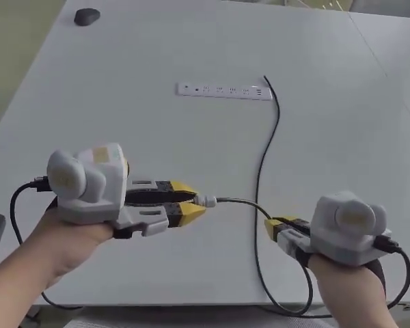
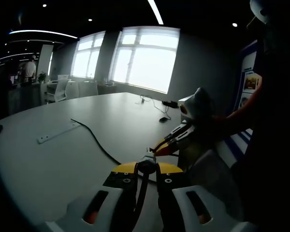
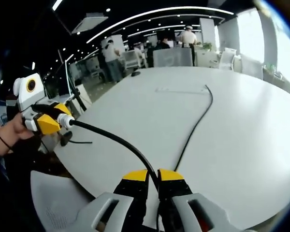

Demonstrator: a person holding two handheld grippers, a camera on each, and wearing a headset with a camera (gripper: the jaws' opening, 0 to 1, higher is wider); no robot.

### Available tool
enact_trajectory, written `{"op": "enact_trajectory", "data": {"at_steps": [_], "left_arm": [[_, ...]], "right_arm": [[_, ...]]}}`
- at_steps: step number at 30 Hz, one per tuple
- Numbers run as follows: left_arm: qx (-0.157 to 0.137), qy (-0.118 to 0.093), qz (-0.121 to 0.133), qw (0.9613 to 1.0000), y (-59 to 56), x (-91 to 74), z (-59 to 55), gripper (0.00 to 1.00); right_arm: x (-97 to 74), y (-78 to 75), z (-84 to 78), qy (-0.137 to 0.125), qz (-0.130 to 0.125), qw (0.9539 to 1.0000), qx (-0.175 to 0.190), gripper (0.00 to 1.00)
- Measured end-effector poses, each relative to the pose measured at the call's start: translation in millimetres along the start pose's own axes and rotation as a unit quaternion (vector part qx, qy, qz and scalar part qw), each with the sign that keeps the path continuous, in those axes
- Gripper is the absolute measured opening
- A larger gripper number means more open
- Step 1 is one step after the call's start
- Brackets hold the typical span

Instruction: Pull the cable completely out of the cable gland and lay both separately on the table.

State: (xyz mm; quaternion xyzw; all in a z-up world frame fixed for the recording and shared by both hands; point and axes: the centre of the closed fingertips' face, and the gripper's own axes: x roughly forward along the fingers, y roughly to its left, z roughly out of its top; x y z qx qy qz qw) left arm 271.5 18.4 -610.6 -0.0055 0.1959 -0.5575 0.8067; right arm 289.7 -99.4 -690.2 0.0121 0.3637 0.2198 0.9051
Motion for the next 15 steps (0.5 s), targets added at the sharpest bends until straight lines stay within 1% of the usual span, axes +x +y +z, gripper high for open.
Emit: {"op": "enact_trajectory", "data": {"at_steps": [2, 9, 11, 12, 13, 15], "left_arm": [[-0.001, -0.001, 0.001, 1.0, 0.3, 0.6, 1.0, 0.15], [-0.002, -0.001, 0.005, 1.0, 3.1, 1.6, 2.6, 0.15], [-0.002, -0.001, 0.004, 1.0, 2.9, 2.4, 2.9, 0.15], [-0.001, 0.0, 0.003, 1.0, 2.1, 3.0, 3.0, 0.15], [0.0, 0.0, 0.002, 1.0, 1.4, 3.6, 3.2, 0.15], [0.001, 0.0, 0.0, 1.0, 0.1, 4.6, 3.9, 0.15]], "right_arm": [[-0.8, -1.9, 2.8, -0.003, -0.002, 0.9999, -0.016, 0.02], [-3.3, -4.3, 7.1, -0.006, -0.007, 0.9986, -0.051, 0.03], [-4.5, -5.0, 8.9, -0.005, -0.012, 0.9972, -0.074, 0.05], [-5.8, -4.4, 12.2, -0.011, -0.014, 0.9962, -0.085, 0.07], [-6.8, -2.8, 13.8, -0.013, -0.013, 0.9957, -0.091, 0.09], [-8.6, 5.5, 19.0, -0.018, 0.0, 0.9928, -0.119, 0.13]]}}
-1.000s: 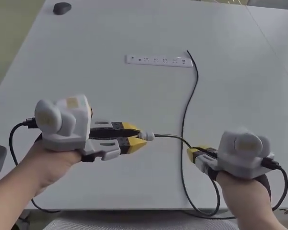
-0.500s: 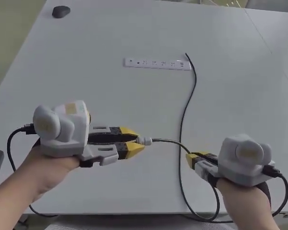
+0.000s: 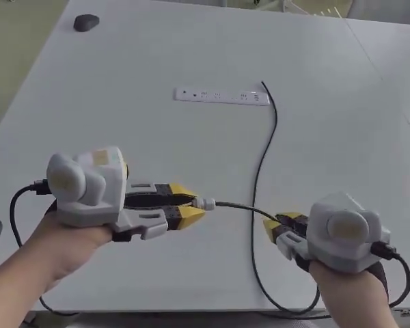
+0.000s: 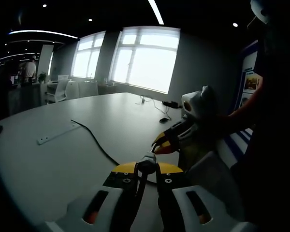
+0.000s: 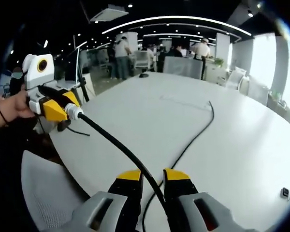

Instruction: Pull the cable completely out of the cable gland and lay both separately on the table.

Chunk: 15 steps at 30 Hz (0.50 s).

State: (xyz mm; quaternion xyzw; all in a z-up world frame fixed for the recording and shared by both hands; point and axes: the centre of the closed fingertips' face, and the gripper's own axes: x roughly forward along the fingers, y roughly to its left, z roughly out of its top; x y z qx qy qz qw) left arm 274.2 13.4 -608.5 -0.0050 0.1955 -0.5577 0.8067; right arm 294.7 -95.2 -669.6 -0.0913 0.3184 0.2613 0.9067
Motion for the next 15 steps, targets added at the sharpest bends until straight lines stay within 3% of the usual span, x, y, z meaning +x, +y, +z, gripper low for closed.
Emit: {"op": "enact_trajectory", "data": {"at_steps": [1, 2, 4, 7, 15], "left_arm": [[0.001, 0.0, 0.001, 1.0, -0.3, 0.4, 0.3, 0.15], [-0.001, 0.0, 0.0, 1.0, -0.4, 0.7, 0.2, 0.15], [-0.001, 0.0, 0.0, 1.0, -1.0, 1.5, 0.3, 0.15], [-0.001, 0.0, 0.001, 1.0, -1.5, 2.4, 0.0, 0.15], [-0.003, 0.003, 0.005, 1.0, -2.4, 5.1, -1.2, 0.15]], "right_arm": [[-1.9, 3.0, 4.5, 0.001, -0.001, 0.9991, -0.042, 0.14], [-2.5, 4.5, 5.8, 0.003, 0.0, 0.9982, -0.059, 0.14], [-6.3, 16.0, 15.6, -0.004, 0.004, 0.9918, -0.128, 0.16], [-8.8, 30.8, 21.4, -0.006, 0.022, 0.9883, -0.151, 0.17], [-12.7, 60.0, 43.4, -0.025, 0.035, 0.971, -0.235, 0.16]]}}
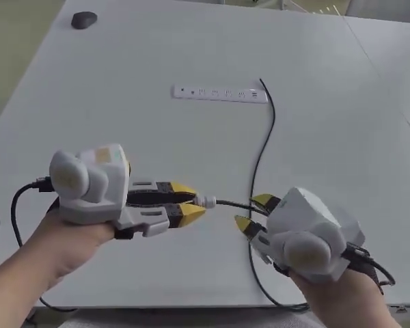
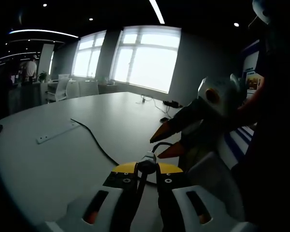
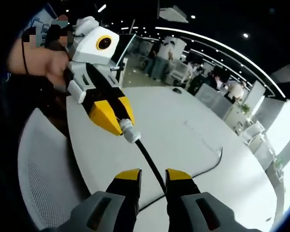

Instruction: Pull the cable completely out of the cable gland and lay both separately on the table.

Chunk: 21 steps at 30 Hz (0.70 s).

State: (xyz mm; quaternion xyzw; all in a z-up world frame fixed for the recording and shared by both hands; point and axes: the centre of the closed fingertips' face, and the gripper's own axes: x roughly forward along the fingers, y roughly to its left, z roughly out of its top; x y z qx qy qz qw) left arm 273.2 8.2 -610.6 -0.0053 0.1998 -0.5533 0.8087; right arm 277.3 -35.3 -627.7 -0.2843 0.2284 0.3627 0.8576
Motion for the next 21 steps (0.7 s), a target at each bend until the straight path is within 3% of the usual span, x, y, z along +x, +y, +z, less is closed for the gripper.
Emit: {"op": "enact_trajectory", "data": {"at_steps": [3, 13, 21], "left_arm": [[0.0, 0.001, 0.0, 1.0, 0.0, 0.8, -0.8, 0.15], [0.001, 0.007, 0.0, 1.0, -2.8, 3.5, -2.3, 0.15], [0.002, 0.011, -0.001, 0.9999, -3.4, 4.2, -2.5, 0.15]], "right_arm": [[1.6, 2.9, 8.1, -0.005, 0.003, 0.9997, -0.025, 0.14], [7.3, 8.7, 20.0, -0.015, 0.013, 0.9982, -0.057, 0.09], [7.9, 13.2, 19.3, -0.016, 0.016, 0.9975, -0.067, 0.03]]}}
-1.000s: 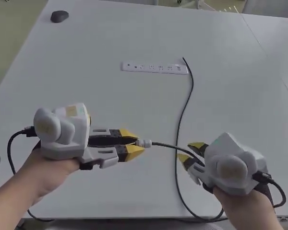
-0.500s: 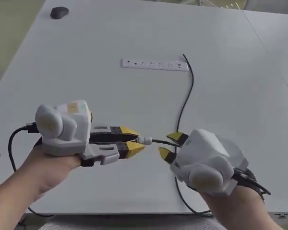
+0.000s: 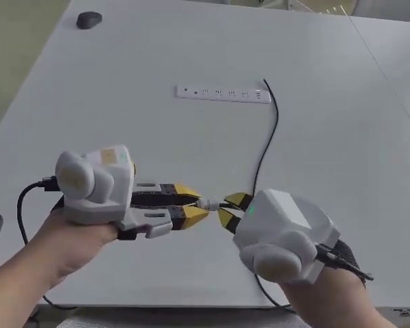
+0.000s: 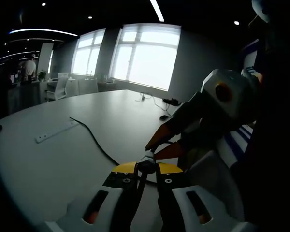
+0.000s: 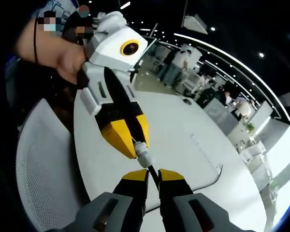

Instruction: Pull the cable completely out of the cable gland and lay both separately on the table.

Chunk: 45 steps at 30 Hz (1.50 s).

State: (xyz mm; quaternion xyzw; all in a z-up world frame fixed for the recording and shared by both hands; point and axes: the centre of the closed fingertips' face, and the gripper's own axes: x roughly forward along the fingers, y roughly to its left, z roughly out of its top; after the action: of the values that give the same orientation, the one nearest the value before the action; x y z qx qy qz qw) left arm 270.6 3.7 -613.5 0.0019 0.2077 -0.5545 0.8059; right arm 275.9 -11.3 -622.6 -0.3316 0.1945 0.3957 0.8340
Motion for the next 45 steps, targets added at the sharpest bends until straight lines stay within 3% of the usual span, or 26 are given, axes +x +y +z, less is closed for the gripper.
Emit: {"op": "enact_trajectory", "data": {"at_steps": [10, 19, 23, 29, 36, 40, 45], "left_arm": [[0.003, 0.003, -0.001, 1.0, -0.3, 4.6, -0.2, 0.15], [0.003, 0.001, -0.001, 1.0, 3.9, 4.1, 1.2, 0.15], [0.004, 0.001, -0.002, 1.0, 4.2, 4.2, 1.2, 0.15], [0.004, 0.001, 0.0, 1.0, 5.0, 3.4, 0.8, 0.15], [0.006, 0.004, -0.002, 1.0, 4.6, 3.6, -0.5, 0.15], [0.006, 0.003, -0.002, 1.0, 4.4, 3.7, -0.2, 0.15], [0.006, 0.004, -0.002, 1.0, 4.4, 3.1, -0.8, 0.15]], "right_arm": [[1.8, -4.7, -8.5, 0.004, -0.002, 0.9999, 0.016, 0.02], [2.8, -14.9, -24.3, 0.016, -0.005, 0.9968, 0.079, 0.01], [3.1, -19.4, -30.9, 0.019, -0.006, 0.9929, 0.118, 0.01], [6.0, -23.9, -44.6, 0.02, -0.004, 0.9773, 0.211, 0.01], [7.8, -26.6, -57.2, 0.029, -0.01, 0.9719, 0.234, 0.02], [8.8, -30.3, -69.9, 0.037, -0.017, 0.9619, 0.27, 0.02], [9.6, -31.1, -83.5, 0.047, -0.021, 0.9576, 0.283, 0.02]]}}
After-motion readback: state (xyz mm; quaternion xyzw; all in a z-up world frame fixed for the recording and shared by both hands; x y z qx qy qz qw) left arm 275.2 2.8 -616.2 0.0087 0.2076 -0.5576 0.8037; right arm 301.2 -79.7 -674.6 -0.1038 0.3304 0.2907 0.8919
